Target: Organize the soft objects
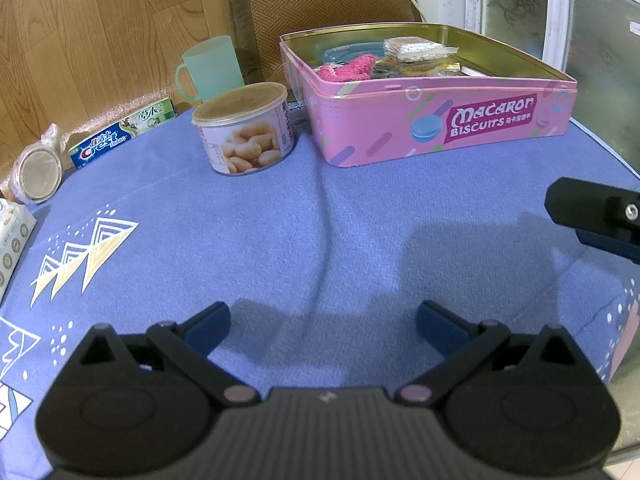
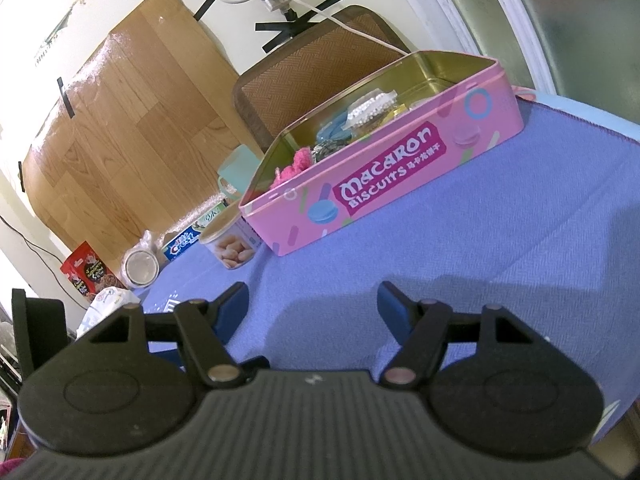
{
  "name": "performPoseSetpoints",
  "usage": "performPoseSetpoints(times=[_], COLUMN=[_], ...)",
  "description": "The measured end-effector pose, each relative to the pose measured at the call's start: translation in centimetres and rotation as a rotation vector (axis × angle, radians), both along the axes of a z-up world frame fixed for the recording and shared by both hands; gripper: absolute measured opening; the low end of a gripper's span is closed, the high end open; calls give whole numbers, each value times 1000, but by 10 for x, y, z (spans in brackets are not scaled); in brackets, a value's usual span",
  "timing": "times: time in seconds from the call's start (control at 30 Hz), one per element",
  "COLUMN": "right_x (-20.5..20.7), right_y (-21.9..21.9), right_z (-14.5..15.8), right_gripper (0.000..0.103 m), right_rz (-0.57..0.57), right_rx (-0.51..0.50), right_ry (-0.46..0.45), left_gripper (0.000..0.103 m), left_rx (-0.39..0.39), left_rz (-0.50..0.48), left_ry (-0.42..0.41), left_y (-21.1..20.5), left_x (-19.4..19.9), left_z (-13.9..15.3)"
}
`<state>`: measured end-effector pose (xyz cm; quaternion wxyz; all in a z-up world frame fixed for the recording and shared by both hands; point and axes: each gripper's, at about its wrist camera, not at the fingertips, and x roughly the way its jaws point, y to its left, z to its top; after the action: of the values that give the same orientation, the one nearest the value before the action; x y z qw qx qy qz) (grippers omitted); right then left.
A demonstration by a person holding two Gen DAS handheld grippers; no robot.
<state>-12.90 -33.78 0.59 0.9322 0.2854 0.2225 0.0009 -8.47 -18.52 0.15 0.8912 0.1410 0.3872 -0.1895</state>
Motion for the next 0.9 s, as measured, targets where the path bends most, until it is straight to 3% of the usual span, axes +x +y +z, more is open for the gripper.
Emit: performPoseSetpoints(times=[0.9], right_x=[-1], right_y=[0], right_z=[-3], right_gripper=[73], right_rz=[-9], right_rx=[7], right_ry=[0], left_gripper=[103], left_rx=[-5], left_rz=[-1], left_ry=[3], left_y=[2], left_x=[0], left_z=[-1])
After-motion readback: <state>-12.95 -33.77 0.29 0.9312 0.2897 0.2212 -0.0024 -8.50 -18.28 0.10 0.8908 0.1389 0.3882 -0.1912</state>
